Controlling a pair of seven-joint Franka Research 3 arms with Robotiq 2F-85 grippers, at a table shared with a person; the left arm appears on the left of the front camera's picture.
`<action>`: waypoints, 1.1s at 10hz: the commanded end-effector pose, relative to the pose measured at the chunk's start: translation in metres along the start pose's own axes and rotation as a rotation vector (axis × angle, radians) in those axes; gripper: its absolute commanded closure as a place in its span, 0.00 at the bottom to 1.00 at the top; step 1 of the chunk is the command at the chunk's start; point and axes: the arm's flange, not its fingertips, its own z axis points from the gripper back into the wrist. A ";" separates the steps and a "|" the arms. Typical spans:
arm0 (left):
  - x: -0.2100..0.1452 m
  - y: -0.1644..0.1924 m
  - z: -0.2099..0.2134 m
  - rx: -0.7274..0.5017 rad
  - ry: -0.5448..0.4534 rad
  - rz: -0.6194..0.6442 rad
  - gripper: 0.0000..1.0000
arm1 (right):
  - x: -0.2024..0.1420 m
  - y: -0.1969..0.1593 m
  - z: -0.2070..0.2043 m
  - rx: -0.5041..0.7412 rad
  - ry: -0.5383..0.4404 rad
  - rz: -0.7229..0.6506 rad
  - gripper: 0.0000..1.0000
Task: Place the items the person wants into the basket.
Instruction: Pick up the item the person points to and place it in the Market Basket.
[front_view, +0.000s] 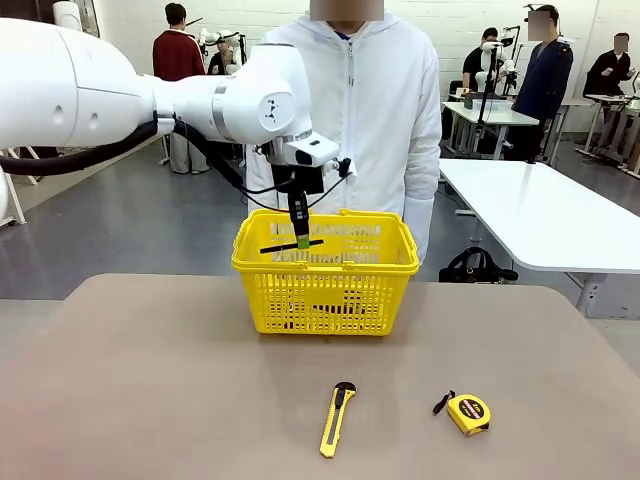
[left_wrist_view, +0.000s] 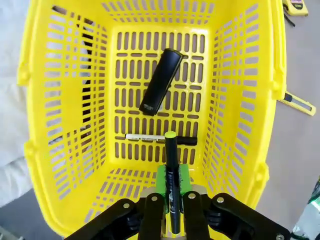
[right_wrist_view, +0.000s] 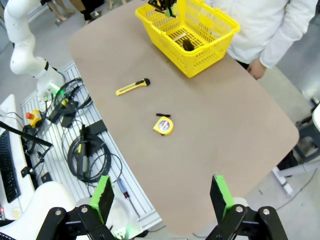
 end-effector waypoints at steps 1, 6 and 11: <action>0.002 0.001 -0.008 0.020 0.014 -0.038 0.89 | 0.002 -0.001 0.001 0.026 -0.030 0.012 0.00; 0.005 0.003 -0.025 -0.013 0.042 -0.043 0.29 | 0.002 -0.001 0.001 0.026 -0.030 0.012 0.00; 0.006 0.005 -0.025 -0.019 0.054 -0.052 0.00 | 0.002 -0.001 0.001 0.026 -0.030 0.012 0.00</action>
